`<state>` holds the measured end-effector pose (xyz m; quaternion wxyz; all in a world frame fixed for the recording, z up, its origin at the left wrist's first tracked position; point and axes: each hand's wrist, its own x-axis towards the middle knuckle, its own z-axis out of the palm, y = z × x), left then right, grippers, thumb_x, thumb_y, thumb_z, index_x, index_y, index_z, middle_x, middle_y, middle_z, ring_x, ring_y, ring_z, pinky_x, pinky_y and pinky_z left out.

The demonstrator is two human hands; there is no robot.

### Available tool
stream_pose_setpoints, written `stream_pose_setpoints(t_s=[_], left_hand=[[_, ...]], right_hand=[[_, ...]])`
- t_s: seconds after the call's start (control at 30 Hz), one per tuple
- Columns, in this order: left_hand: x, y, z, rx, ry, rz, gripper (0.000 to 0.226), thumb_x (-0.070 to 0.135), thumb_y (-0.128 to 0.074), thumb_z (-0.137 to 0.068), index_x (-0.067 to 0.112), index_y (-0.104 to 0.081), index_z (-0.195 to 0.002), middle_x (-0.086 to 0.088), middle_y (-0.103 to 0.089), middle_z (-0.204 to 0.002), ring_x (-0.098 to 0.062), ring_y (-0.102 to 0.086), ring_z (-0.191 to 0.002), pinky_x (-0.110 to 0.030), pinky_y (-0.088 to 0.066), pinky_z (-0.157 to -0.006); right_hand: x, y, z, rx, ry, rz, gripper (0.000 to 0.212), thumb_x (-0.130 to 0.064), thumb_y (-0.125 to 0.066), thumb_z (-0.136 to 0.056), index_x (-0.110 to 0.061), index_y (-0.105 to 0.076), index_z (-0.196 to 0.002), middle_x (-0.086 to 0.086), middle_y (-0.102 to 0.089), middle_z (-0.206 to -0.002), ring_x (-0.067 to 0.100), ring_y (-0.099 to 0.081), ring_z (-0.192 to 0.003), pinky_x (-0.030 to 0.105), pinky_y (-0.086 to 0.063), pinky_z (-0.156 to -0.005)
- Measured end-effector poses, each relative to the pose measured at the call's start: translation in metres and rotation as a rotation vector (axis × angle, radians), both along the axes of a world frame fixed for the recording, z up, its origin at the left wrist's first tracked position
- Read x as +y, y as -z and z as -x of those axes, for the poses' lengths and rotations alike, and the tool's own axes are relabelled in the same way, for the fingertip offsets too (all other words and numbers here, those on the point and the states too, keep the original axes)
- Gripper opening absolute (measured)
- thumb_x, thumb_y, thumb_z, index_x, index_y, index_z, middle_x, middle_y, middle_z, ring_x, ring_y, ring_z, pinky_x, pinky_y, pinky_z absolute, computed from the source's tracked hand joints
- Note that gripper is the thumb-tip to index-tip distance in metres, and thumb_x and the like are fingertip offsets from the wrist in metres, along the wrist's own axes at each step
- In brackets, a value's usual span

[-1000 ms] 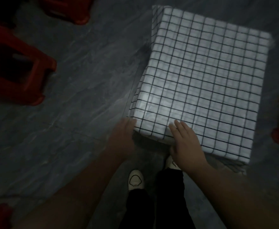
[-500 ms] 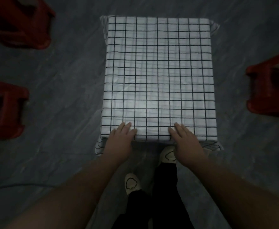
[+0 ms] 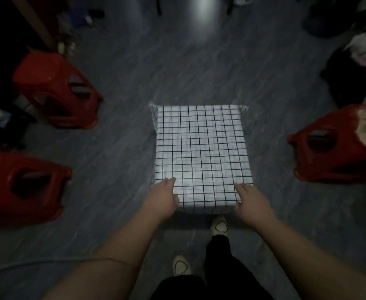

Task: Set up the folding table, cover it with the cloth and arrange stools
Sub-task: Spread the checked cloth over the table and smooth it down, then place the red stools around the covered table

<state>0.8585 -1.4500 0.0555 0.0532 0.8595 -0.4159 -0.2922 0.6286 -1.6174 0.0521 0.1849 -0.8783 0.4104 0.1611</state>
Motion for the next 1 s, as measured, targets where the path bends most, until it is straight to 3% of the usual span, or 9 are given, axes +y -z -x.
stream_pose_setpoints(t_s=[0.23,0.47,0.7,1.0], left_hand=[[0.010,-0.145,0.036,-0.154,0.075,0.113,0.064,0.040,-0.042,-0.098,0.022,-0.021,-0.155,-0.005,-0.024,-0.162,-0.027,-0.020,-0.149,-0.050,-0.022,-0.119],[0.021,-0.244,0.039,-0.288,0.086,0.277,0.063,0.043,-0.041,-0.097,0.021,-0.024,-0.153,-0.003,-0.030,-0.159,-0.025,-0.028,-0.144,-0.048,-0.028,-0.116],[0.045,-0.288,0.057,-0.374,0.026,0.204,0.065,0.045,-0.039,-0.099,0.023,-0.018,-0.156,-0.007,-0.016,-0.165,-0.030,-0.014,-0.151,-0.051,-0.016,-0.121],[0.088,-0.313,0.147,-0.398,-0.043,0.176,0.066,0.049,-0.037,-0.099,0.028,-0.014,-0.157,-0.005,-0.012,-0.166,-0.029,-0.008,-0.152,-0.053,-0.010,-0.122]], right_hand=[[0.060,-0.148,-0.010,-0.230,0.140,0.042,0.068,-0.030,-0.053,-0.091,-0.017,-0.032,-0.155,0.006,-0.036,-0.158,0.022,-0.031,-0.144,0.041,-0.030,-0.118],[0.092,-0.255,-0.019,-0.312,-0.025,0.233,0.066,-0.038,-0.044,-0.097,-0.022,-0.023,-0.157,0.001,-0.024,-0.163,0.020,-0.018,-0.151,0.041,-0.021,-0.123],[0.096,-0.292,0.001,-0.313,-0.027,0.274,0.065,-0.041,-0.041,-0.098,-0.025,-0.018,-0.158,0.000,-0.020,-0.165,0.022,-0.013,-0.152,0.045,-0.018,-0.123],[0.115,-0.316,0.079,-0.314,-0.047,0.210,0.065,-0.044,-0.039,-0.100,-0.025,-0.016,-0.159,0.004,-0.014,-0.166,0.024,-0.008,-0.153,0.046,-0.016,-0.124]])
